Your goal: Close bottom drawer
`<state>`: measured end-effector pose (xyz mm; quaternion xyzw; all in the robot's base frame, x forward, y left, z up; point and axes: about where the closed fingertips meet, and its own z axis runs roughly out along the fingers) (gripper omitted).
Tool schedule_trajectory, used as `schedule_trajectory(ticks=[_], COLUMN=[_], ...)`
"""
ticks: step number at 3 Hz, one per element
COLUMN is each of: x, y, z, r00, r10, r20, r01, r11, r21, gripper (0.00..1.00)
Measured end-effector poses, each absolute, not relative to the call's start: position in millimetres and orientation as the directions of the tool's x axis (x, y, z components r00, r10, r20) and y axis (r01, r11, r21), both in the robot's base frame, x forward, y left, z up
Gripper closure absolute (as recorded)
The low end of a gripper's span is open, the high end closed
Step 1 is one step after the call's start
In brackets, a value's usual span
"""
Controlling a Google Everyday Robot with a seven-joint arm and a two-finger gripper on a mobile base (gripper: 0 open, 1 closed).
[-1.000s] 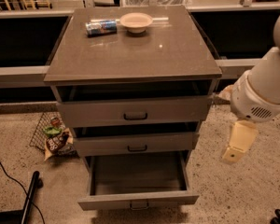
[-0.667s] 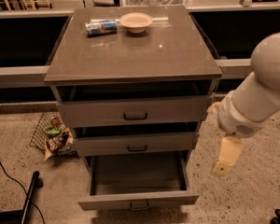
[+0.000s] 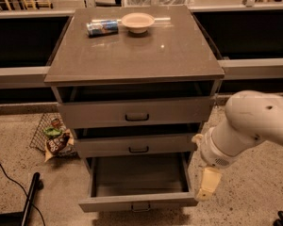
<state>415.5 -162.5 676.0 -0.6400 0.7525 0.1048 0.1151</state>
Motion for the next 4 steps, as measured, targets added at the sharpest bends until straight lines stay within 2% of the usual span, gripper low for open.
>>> schedule_trajectory(ticks=[1,2,4], x=[413.6,414.3,425.4], y=[-146.3,-146.0,-137.5], z=[621.0,616.1,509.8], r00=[-0.175,-0.172,-0.087], r10=[-0.919,-0.919,-0.898], r20=[-0.353,-0.355,-0.432], r01=[-0.984,-0.985,-0.995], r11=[0.156,0.152,0.054], r21=[0.082,0.082,0.088], gripper=[0.0,0.0,0.0])
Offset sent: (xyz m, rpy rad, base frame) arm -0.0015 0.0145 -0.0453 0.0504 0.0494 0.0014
